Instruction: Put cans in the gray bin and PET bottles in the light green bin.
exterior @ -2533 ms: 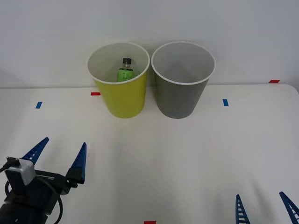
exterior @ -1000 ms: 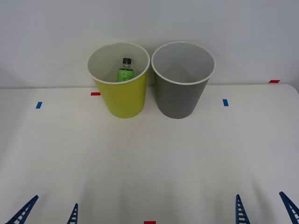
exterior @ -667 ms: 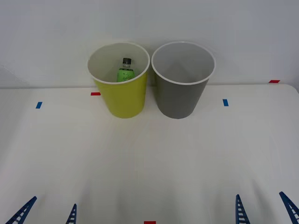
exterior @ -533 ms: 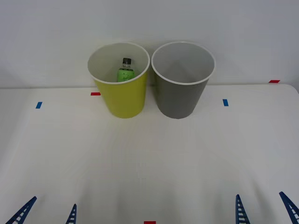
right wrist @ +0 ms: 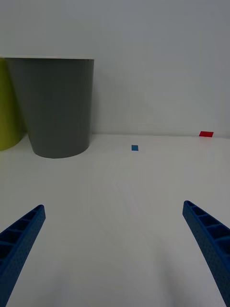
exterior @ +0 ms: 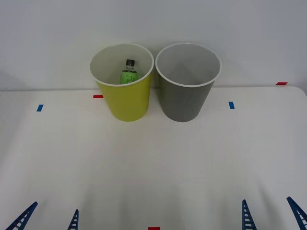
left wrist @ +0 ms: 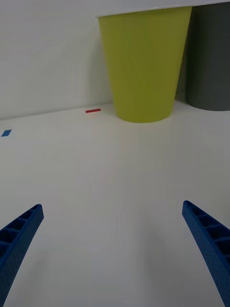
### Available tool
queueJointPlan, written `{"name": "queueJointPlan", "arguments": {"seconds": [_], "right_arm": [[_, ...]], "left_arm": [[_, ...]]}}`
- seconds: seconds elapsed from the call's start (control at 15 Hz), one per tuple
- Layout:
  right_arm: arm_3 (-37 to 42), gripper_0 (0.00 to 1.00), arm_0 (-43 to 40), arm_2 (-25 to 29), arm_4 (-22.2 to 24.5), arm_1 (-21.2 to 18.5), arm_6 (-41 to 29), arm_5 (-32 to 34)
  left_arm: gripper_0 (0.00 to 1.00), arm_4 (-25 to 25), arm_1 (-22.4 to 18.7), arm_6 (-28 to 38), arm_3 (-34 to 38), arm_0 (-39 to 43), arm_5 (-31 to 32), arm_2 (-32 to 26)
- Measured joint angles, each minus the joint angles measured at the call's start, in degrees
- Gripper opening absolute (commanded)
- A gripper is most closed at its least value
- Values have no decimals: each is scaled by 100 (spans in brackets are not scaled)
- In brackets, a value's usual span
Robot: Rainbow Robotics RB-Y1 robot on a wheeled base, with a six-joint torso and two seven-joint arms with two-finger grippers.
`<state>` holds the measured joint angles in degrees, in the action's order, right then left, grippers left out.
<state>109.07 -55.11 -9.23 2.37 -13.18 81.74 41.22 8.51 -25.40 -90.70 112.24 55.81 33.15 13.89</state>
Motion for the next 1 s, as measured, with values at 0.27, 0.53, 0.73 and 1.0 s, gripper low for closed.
{"name": "queueJointPlan", "arguments": {"seconds": [0.27, 0.53, 0.73, 1.0], "right_arm": [[0, 100, 0, 0, 0, 0, 0, 0], [0, 100, 0, 0, 0, 0, 0, 0], [0, 100, 0, 0, 0, 0, 0, 0], [0, 100, 0, 0, 0, 0, 0, 0]], "left_arm": [[100, 0, 0, 0, 0, 0, 0, 0], [100, 1, 0, 0, 0, 0, 0, 0], [100, 1, 0, 0, 0, 0, 0, 0], [100, 1, 0, 0, 0, 0, 0, 0]]}}
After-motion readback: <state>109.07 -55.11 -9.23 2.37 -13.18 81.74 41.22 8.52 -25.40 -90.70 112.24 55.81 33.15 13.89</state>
